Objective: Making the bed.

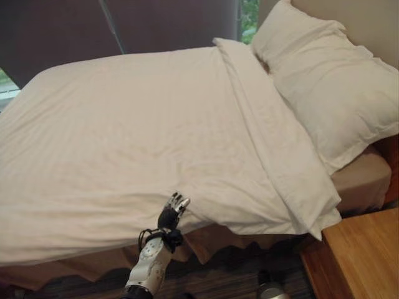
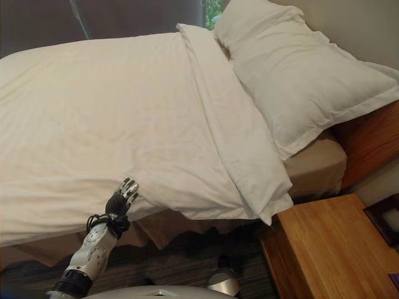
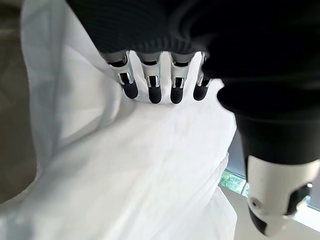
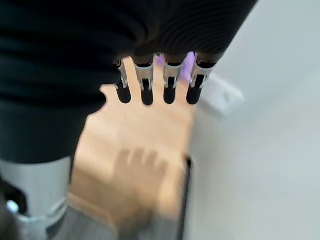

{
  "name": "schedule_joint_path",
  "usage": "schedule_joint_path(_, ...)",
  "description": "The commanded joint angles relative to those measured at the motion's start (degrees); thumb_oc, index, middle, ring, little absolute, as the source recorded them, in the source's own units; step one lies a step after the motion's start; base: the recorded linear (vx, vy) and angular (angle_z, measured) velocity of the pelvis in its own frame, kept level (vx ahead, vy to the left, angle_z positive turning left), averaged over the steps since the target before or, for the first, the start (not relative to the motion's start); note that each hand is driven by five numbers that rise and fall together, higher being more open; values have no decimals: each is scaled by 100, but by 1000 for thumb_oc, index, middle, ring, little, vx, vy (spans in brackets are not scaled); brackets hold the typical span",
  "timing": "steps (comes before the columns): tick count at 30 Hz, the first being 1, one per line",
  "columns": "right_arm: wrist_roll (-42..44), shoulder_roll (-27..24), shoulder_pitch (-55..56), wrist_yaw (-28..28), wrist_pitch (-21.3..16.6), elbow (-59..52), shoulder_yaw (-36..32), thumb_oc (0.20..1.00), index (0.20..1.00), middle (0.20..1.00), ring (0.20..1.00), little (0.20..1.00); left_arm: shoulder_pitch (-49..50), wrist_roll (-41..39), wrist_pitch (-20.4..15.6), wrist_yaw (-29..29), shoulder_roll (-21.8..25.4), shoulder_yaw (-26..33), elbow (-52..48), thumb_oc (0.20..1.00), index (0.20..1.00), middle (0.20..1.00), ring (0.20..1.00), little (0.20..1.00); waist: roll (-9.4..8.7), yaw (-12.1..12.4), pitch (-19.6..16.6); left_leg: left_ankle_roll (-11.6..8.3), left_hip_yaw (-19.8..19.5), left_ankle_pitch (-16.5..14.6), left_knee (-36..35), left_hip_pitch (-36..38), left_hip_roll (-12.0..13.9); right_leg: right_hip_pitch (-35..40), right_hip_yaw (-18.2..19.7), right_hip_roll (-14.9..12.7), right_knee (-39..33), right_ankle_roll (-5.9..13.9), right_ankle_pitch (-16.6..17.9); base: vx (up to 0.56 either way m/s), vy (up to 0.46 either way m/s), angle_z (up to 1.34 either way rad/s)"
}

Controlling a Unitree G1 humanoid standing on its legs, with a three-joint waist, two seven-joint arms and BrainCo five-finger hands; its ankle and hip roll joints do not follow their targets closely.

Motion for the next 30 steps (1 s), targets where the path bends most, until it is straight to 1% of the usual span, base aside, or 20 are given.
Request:
schedule_joint_path(1,492,-305,-491,-607,-57,-2174,-645,200,200,200,200,200,-187,128,-193,106,5,283,-493,1000,1000,1000,1000,1000,-240,77,184,-419,-219,-436,144,711,587,-491,-159,-213,185,240,37,51,5,14)
schedule_joint_path(2,688,-268,-490,-738,-144,-2863,-879,200,200,200,200,200,-173,192,-194,162,-24,271,-486,1000,1000,1000,1000,1000,-257,78,152,-411,-210,-449,142,718,586,-500,-157,-214,192,241,48,41,21,10)
schedule_joint_path(3,769,-243,-516,-848,-192,-3218,-1008,200,200,200,200,200,-203,250,-201,200,-43,275,-450,1000,1000,1000,1000,1000,-271,79,137,-405,-211,-459,142,732,582,-493,-153,-212,195,242,51,9,7,-3)
schedule_joint_path(4,766,-238,-503,-843,-181,-3241,-1024,200,200,200,200,200,-211,252,-201,201,-40,271,-448,1000,1000,1000,1000,1000,-274,88,131,-401,-207,-428,132,714,582,-517,-147,-208,190,231,75,13,19,-20)
schedule_joint_path(5,1095,-97,-714,-994,-449,-4036,-1164,200,200,200,200,200,-292,328,-203,233,-63,262,-348,1000,1000,1000,1000,1000,-300,56,89,-396,-191,-426,130,728,587,-541,-123,-198,198,231,89,22,26,-13)
schedule_joint_path(6,1433,75,-799,-1048,-669,-4322,-1194,200,200,200,200,200,-324,349,-204,254,-94,237,-324,1000,1000,1000,1000,1000,-300,47,75,-400,-192,-455,136,749,592,-530,-125,-196,206,243,69,20,25,6)
schedule_joint_path(7,1437,83,-795,-1047,-667,-4333,-1200,200,200,200,200,200,-332,349,-205,254,-85,238,-320,1000,1000,1000,1000,1000,-307,53,65,-397,-187,-419,125,725,592,-561,-117,-192,201,230,96,18,6,9)
schedule_joint_path(9,2266,401,-928,-1065,-1132,-4695,-1251,200,200,200,200,200,-405,348,-207,251,-102,225,-287,1000,1000,1000,1000,1000,-316,34,36,-403,-183,-440,126,751,603,-556,-106,-175,211,238,68,24,3,-15)
schedule_joint_path(11,3231,771,-1150,-913,-1574,-4936,-1210,200,200,200,200,200,-484,228,-232,248,-87,216,-244,1000,1000,1000,1000,1000,-310,22,-2,-417,-160,-416,113,758,616,-578,-83,-160,208,234,65,23,3,-11)
schedule_joint_path(12,3241,774,-1156,-908,-1578,-4934,-1212,200,200,200,200,200,-491,226,-233,247,-79,220,-241,1000,1000,1000,1000,1000,-317,24,-6,-414,-156,-385,103,742,616,-599,-78,-156,203,222,87,38,-4,-14)
schedule_joint_path(13,4223,1152,-1383,-790,-1977,-4939,-1159,200,200,200,200,200,-570,115,-228,226,-82,171,-208,1000,1000,1000,1000,1000,-294,31,-32,-423,-152,-374,90,765,614,-594,-88,-154,197,218,79,34,-21,-13)
schedule_joint_path(14,4997,1435,-1553,-600,-2235,-4930,-1088,200,200,200,200,200,-577,39,-249,205,-83,146,-173,1000,1000,1000,1000,1000,-275,50,-41,-435,-159,-364,87,768,611,-593,-94,-153,198,207,79,58,-21,-5)
schedule_joint_path(17,6357,1967,-1912,-336,-2622,-4552,-991,200,200,200,200,200,-632,-132,-257,109,-135,100,-39,1000,1000,1000,1000,1000,-210,133,-68,-476,-187,-335,80,765,631,-572,-141,-157,182,191,57,50,-21,-5)
schedule_joint_path(19,6945,2192,-2147,-189,-2783,-4225,-919,200,200,200,200,200,-725,-254,-300,79,-189,61,170,1000,1000,1000,1000,1000,-171,195,-75,-506,-220,-322,80,769,643,-541,-179,-151,173,186,51,58,-40,4)
schedule_joint_path(22,7433,2276,-2580,-107,-2904,-3772,-921,200,200,200,200,200,-948,-485,-368,64,-215,70,428,1000,1000,1000,1000,1000,-95,275,-44,-554,-265,-290,80,735,661,-524,-215,-150,159,179,33,23,-50,14)
schedule_joint_path(24,7521,2211,-2930,-128,-2957,-3539,-907,200,200,200,200,200,-1128,-622,-414,27,-207,25,566,1000,1000,1000,1000,1000,-18,317,40,-583,-283,-257,80,678,678,-549,-241,-145,152,174,29,-28,-58,10)
schedule_joint_path(25,7532,2154,-3232,-203,-2950,-3290,-879,200,200,200,200,200,-1266,-690,-455,29,-211,-28,652,1000,1000,1000,1000,1000,69,350,127,-611,-294,-231,80,602,683,-600,-233,-142,139,172,24,-47,-43,9)
schedule_joint_path(27,7551,2106,-3363,-199,-2932,-3122,-841,200,200,200,200,200,-1324,-755,-462,22,-205,-25,712,1000,1000,1000,1000,1000,130,371,179,-630,-292,-204,80,559,694,-630,-233,-137,129,165,25,-58,-26,7)
schedule_joint_path(29,7481,2022,-3528,-176,-2851,-2851,-748,200,200,200,200,200,-1387,-814,-490,-13,-225,-32,823,1000,1000,1000,1000,1000,261,397,307,-665,-265,-150,80,473,728,-698,-227,-126,107,151,23,-101,-28,4)
schedule_joint_path(30,7460,2004,-3525,-116,-2746,-2603,-676,200,200,200,200,200,-1374,-843,-510,-74,-244,-45,867,1000,1000,1000,1000,1000,389,392,424,-694,-232,-109,80,399,750,-786,-209,-113,98,145,34,-82,-16,4)
